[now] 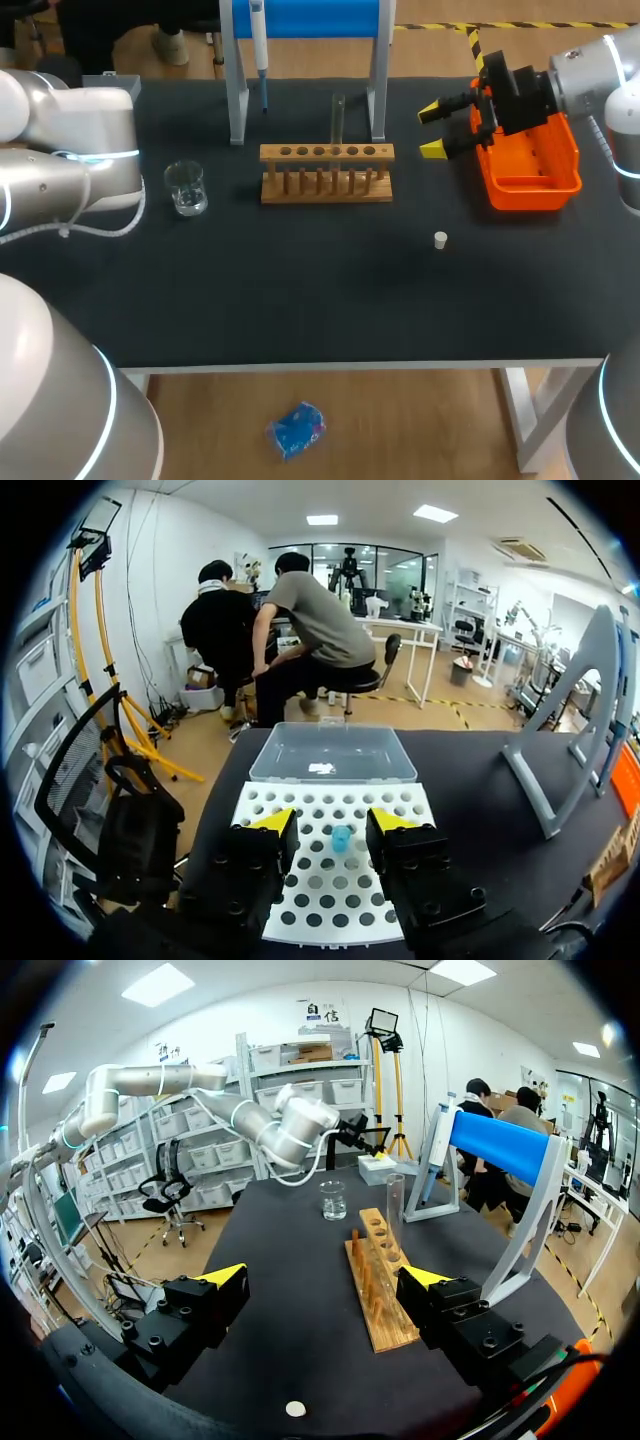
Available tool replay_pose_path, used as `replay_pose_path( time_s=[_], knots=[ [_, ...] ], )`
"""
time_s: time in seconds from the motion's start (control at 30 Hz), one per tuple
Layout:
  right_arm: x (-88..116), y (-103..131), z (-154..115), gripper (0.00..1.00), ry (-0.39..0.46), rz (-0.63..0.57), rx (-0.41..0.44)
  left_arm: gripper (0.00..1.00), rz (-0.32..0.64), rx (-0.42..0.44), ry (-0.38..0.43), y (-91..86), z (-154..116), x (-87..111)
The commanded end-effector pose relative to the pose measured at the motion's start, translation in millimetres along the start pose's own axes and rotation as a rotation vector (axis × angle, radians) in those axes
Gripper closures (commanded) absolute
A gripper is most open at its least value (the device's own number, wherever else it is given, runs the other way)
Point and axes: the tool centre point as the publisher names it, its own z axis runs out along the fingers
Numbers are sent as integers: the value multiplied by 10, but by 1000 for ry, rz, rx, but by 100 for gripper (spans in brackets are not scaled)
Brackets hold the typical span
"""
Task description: Invert the test tube, pick up the pipette, mount the tip to pipette, aspirate from beaker and dispense into the tube, eject the tip, return the pipette, and cap with the stopper.
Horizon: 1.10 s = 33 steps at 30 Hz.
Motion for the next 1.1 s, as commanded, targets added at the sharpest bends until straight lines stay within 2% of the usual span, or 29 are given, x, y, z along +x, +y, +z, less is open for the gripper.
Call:
replay_pose_path(
  time_s=[0.03,0.1,0.17,0.23,0.27,0.3,0.33,0.47,1.1],
  knots=[
    [2,-1,-3,0,0,0,2,71,9,-1,-3,13,12,9],
    [2,-1,-3,0,0,0,2,65,28,-4,-11,20,17,11],
    [2,-1,-3,0,0,0,2,53,29,-5,-10,25,17,14],
    [2,-1,-3,0,0,0,2,66,30,-5,-9,29,16,17],
    [2,-1,-3,0,0,0,2,86,32,-6,-9,32,16,18],
    [2,-1,-3,0,0,0,2,91,33,-7,-9,33,16,19],
    [2,-1,-3,0,0,0,2,89,34,-7,-10,35,17,20],
    [2,-1,-3,0,0,0,2,100,39,-10,-10,45,23,21],
    [2,-1,-3,0,0,0,2,100,76,15,-18,-15,-42,5]
  ],
)
